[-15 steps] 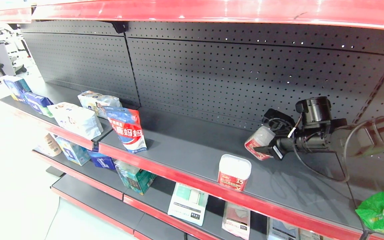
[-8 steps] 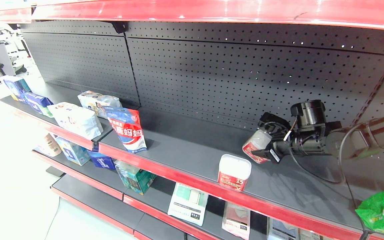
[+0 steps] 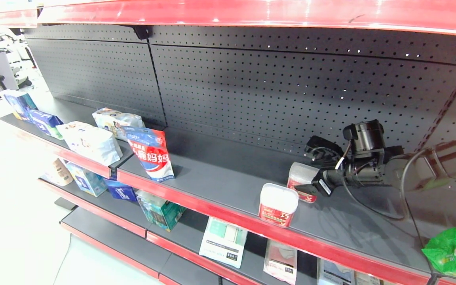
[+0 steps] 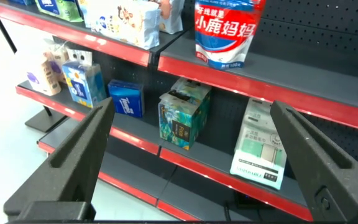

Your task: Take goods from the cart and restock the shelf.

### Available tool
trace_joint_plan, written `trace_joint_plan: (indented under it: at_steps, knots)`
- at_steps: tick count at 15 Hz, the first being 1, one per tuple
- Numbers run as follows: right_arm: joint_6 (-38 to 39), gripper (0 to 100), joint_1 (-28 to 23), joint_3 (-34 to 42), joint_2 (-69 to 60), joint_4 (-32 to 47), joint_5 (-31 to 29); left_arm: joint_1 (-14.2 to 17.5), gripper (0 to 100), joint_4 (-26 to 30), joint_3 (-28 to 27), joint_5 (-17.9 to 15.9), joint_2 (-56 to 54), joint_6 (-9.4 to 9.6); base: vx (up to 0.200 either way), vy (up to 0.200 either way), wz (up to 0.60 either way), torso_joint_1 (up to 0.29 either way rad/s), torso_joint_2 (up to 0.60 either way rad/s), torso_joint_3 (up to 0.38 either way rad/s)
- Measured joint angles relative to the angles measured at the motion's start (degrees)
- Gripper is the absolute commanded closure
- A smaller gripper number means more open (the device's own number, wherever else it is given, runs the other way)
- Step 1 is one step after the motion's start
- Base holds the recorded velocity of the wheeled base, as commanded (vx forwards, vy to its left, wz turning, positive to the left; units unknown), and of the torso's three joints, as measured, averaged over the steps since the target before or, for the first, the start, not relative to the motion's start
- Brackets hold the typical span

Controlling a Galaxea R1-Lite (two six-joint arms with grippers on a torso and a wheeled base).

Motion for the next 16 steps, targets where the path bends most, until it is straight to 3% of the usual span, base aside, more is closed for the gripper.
trace_joint_plan:
  at_steps: [6,16]
  knots:
    - [0.4,0,-0.3,0.6,-0.1,-0.4,-1.6,0.0,0,0.0,0.0,0.0,0.0,0.00,0.000,0.000,0.00,0.000,0.00,0.000]
    - [2.6,0,-4.5,8.5,-5.6,-0.3,-5.3,0.0,0,0.0,0.0,0.0,0.0,-0.02,0.000,0.000,0.00,0.000,0.00,0.000]
